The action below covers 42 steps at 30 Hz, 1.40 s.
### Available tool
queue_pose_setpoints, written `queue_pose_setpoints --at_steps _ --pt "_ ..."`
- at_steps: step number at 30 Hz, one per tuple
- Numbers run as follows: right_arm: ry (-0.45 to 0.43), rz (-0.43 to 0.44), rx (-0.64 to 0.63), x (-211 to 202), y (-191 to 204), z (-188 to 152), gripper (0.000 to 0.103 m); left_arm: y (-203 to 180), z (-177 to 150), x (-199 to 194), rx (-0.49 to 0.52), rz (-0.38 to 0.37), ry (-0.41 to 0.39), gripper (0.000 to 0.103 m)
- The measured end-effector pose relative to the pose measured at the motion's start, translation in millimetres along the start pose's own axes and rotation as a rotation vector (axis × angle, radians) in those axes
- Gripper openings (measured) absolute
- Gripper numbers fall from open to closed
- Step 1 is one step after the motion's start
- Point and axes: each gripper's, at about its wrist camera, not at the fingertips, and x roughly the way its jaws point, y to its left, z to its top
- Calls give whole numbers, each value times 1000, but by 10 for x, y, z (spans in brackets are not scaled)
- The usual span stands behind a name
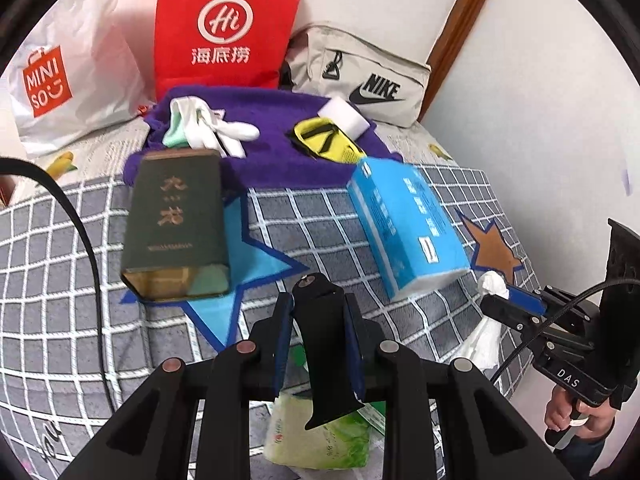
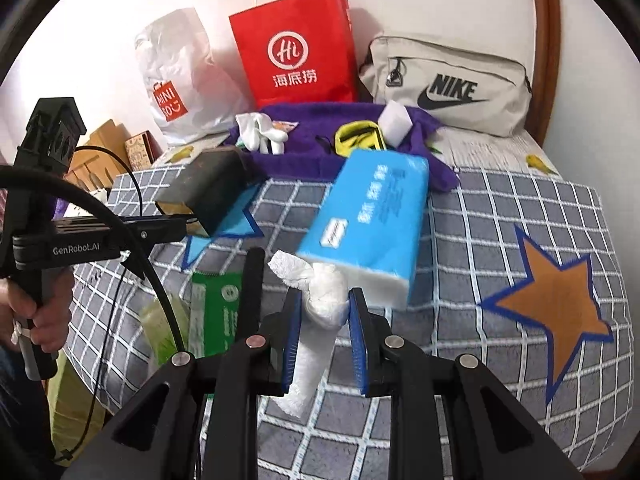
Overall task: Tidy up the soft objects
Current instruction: 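Lower the white tissue onto the purple towel, open right tool, while left holds strap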
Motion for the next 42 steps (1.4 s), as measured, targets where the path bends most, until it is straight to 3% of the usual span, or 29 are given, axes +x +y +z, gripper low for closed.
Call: queue_pose_setpoints --at_steps 28,42 --pt "-42 23 -58 347 69 1049 23 379 824 -213 -27 36 -123 23" --pt "-43 15 -49 669 1 1496 23 668 1226 51 -49 25 -102 24"
